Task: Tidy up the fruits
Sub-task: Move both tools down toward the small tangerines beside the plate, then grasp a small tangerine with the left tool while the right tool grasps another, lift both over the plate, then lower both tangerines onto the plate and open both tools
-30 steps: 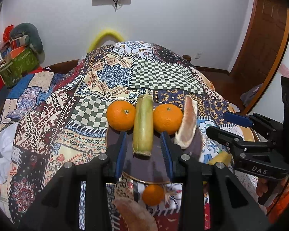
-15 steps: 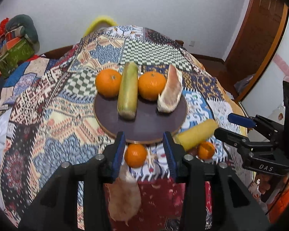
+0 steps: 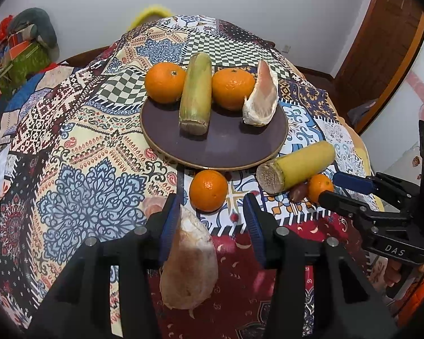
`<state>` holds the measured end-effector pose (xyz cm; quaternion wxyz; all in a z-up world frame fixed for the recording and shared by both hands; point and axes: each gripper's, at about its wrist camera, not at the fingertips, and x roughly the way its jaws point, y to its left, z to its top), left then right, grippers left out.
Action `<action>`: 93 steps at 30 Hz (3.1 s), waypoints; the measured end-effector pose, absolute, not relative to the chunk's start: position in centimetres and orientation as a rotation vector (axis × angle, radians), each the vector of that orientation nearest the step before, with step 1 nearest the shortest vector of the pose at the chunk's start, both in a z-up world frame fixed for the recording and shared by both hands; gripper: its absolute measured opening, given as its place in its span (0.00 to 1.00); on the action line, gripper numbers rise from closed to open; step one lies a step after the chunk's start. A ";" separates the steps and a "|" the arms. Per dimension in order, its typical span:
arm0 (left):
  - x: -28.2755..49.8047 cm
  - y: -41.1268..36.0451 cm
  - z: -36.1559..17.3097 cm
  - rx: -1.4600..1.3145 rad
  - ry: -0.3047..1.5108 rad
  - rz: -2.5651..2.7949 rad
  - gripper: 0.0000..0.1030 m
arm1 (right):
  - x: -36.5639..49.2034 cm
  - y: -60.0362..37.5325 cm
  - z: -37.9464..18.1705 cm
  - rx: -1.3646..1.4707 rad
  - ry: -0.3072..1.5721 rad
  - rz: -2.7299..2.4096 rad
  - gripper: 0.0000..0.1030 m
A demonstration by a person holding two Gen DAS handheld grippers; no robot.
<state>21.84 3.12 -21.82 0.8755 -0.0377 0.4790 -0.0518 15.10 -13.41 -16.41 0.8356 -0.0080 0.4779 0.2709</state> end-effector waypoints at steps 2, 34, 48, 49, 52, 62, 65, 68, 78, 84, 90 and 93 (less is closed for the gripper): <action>22.1 2.9 -22.1 -0.064 0.997 -0.109 0.45 | 15.2 -13.3 -16.7 -0.017 1.020 0.580 0.37; 21.8 3.5 -20.0 -0.044 0.922 -0.079 0.31 | 15.1 -13.6 -13.7 -0.018 0.932 0.568 0.29; 22.0 5.4 -17.3 -0.056 0.832 -0.035 0.31 | 17.2 -10.9 -10.9 -0.007 0.834 0.620 0.29; 22.2 5.5 -17.3 -0.057 0.830 -0.032 0.31 | 17.4 -10.5 -10.9 0.000 0.832 0.626 0.29; 22.7 6.0 -17.4 -0.061 0.826 -0.024 0.31 | 17.9 -9.7 -11.0 0.010 0.829 0.641 0.29; 25.6 7.7 -19.0 -0.088 0.840 -0.010 0.31 | 20.4 -7.0 -11.9 -0.009 0.832 0.668 0.29; 26.7 8.2 -19.6 -0.098 0.849 -0.009 0.31 | 21.0 -6.4 -12.4 -0.024 0.835 0.672 0.29; 27.9 8.5 -20.3 -0.115 0.863 -0.018 0.31 | 21.6 -5.9 -12.7 -0.037 0.839 0.672 0.29; 30.5 8.8 -21.8 -0.128 0.893 -0.031 0.31 | 22.9 -4.9 -13.3 -0.087 0.853 0.681 0.30; 31.1 8.3 -22.0 -0.112 0.896 -0.046 0.31 | 23.0 -4.7 -14.0 -0.090 0.881 0.680 0.30; 30.5 7.8 -21.0 -0.082 0.876 -0.047 0.31 | 22.8 -5.1 -13.4 -0.081 0.874 0.674 0.30; 29.8 7.8 -20.4 -0.077 0.865 -0.043 0.31 | 22.4 -5.5 -12.7 -0.083 0.858 0.665 0.30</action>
